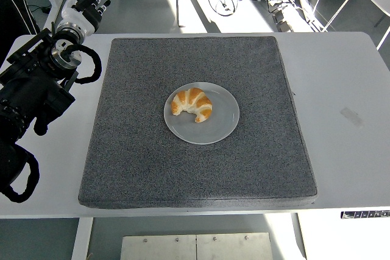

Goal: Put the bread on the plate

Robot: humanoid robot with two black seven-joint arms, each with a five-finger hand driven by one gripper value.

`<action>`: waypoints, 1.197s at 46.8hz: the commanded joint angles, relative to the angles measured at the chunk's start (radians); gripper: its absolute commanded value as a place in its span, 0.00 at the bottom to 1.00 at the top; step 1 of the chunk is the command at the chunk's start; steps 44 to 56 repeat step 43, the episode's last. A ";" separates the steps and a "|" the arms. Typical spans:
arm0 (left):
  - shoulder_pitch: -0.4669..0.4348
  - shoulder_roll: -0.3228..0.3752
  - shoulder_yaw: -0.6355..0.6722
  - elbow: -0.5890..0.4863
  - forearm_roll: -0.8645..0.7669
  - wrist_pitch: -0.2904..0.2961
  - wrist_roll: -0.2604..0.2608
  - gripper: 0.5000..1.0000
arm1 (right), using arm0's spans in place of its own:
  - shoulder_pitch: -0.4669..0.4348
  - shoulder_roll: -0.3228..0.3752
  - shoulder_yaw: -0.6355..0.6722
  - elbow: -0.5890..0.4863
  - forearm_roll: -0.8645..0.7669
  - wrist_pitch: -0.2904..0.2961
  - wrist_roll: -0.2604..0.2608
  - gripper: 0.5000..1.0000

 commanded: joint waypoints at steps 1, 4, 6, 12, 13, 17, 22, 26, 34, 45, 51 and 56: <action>0.003 0.000 0.002 0.000 -0.002 0.002 0.003 0.97 | 0.001 0.000 0.001 0.000 0.000 0.000 0.000 1.00; 0.013 0.000 0.002 0.000 -0.002 0.003 0.009 0.97 | 0.001 0.000 0.001 0.000 0.000 0.000 0.000 1.00; 0.021 0.000 0.002 -0.002 -0.002 0.005 0.010 0.97 | 0.003 0.000 0.001 0.000 0.000 -0.001 0.000 1.00; 0.033 0.000 0.003 -0.015 -0.001 0.002 0.018 0.97 | 0.011 0.000 0.001 -0.002 0.000 -0.001 0.000 1.00; 0.035 0.000 0.003 -0.020 -0.001 0.002 0.020 0.97 | 0.011 0.000 0.001 0.000 0.000 -0.001 0.000 1.00; 0.052 0.000 0.011 -0.038 0.002 -0.001 0.020 0.97 | 0.012 0.000 0.001 -0.002 0.000 -0.003 0.000 1.00; 0.064 0.000 0.014 -0.060 0.009 -0.038 0.020 0.97 | 0.012 0.000 0.001 -0.002 0.000 -0.003 0.000 1.00; 0.070 0.000 0.015 -0.060 0.013 -0.084 0.018 0.97 | 0.012 0.000 0.001 -0.002 0.000 -0.001 0.000 1.00; 0.082 0.000 0.017 -0.060 0.018 -0.150 0.014 0.97 | 0.012 0.000 0.002 -0.002 0.000 -0.001 0.000 1.00; 0.090 0.000 0.017 -0.058 0.016 -0.209 0.009 0.97 | 0.012 0.000 0.001 -0.002 0.002 -0.004 0.000 1.00; 0.090 0.000 0.017 -0.058 0.016 -0.209 0.009 0.97 | 0.012 0.000 0.001 -0.002 0.002 -0.004 0.000 1.00; 0.090 0.000 0.017 -0.058 0.016 -0.209 0.009 0.97 | 0.012 0.000 0.001 -0.002 0.002 -0.004 0.000 1.00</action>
